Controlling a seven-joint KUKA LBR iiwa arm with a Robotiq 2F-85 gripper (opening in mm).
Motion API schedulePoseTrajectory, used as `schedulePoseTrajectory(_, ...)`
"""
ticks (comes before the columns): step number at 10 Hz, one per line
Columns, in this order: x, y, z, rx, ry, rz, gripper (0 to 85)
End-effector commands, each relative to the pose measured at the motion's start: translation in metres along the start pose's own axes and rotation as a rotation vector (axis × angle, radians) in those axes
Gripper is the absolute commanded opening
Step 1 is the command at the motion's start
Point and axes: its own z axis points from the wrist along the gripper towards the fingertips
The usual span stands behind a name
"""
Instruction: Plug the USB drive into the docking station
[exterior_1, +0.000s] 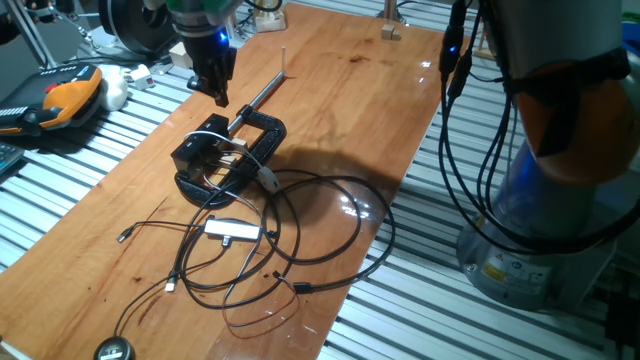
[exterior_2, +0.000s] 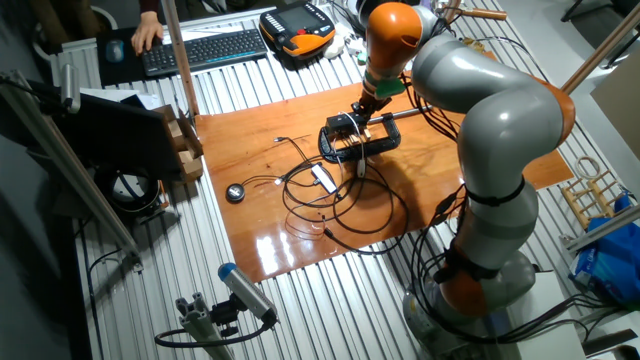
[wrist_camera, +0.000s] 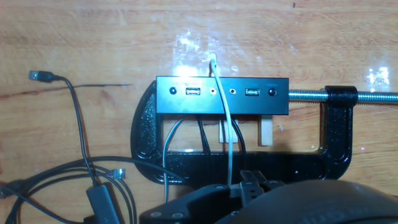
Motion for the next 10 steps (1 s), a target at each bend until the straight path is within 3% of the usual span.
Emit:
schedulePoseTrajectory(1, 0.0, 0.0004, 0.0001, -0.001, 0.0, -0.003, 0.0)
schedulePoseTrajectory(5, 0.0, 0.0004, 0.0001, 0.017, -0.026, -0.007, 0.0)
schedulePoseTrajectory(7, 0.0, 0.0004, 0.0001, 0.031, -0.01, -0.012, 0.0)
schedulePoseTrajectory(10, 0.0, 0.0004, 0.0001, 0.0, -0.018, -0.052, 0.0)
